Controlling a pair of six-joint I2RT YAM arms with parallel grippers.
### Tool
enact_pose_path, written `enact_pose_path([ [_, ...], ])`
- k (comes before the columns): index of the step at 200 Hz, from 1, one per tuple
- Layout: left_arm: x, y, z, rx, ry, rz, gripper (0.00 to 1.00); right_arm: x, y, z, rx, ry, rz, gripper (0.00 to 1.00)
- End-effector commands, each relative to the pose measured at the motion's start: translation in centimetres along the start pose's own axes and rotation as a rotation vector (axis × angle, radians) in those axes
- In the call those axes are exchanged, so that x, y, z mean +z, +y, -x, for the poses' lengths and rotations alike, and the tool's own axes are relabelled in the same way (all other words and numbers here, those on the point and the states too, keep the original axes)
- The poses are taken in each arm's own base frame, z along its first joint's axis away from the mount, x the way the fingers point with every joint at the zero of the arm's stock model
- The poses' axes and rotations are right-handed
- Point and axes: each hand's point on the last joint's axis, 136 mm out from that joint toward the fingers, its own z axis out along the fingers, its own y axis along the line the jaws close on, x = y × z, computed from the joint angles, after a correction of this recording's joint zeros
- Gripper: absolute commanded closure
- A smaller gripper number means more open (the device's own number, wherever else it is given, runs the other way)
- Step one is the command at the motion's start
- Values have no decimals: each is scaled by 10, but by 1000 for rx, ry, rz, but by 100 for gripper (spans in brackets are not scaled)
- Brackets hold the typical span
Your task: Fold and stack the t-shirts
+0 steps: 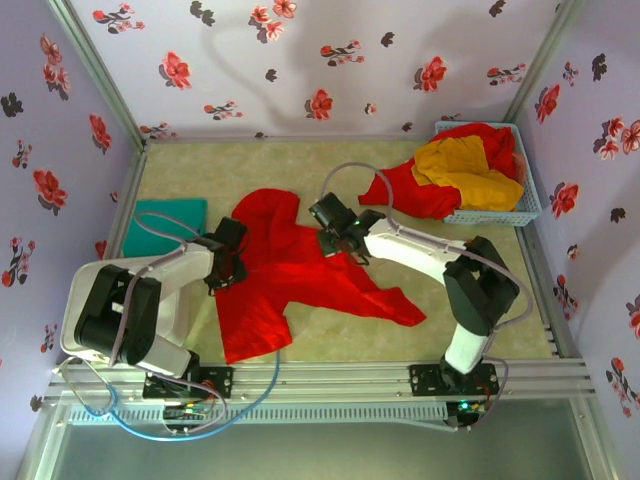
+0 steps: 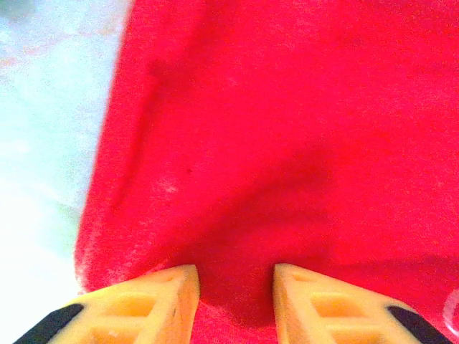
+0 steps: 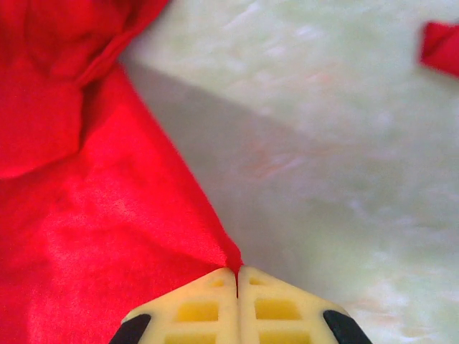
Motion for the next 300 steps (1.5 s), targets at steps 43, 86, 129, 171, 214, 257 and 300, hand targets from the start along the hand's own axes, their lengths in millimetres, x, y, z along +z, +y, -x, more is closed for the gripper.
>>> enact_pose_path([
  [43, 19, 21, -28, 12, 105, 78, 69, -43, -96, 55, 131, -161, -245, 100],
  [86, 19, 19, -28, 7, 103, 71, 70, -17, -53, 28, 73, -31, -5, 96],
  [129, 15, 21, -28, 6, 100, 67, 70, 8, -21, -42, 18, 151, 116, 100],
  [171, 13, 16, -23, 13, 92, 59, 70, -13, 34, -61, -136, 52, 164, 100],
  [214, 14, 15, -23, 13, 90, 56, 70, -23, 68, -55, -156, 25, 269, 97],
  [257, 15, 14, -23, 3, 86, 50, 70, -11, 121, -72, -284, 71, 174, 100],
  [300, 15, 15, -25, 13, 92, 49, 70, 6, 131, -81, -324, 55, -39, 97],
])
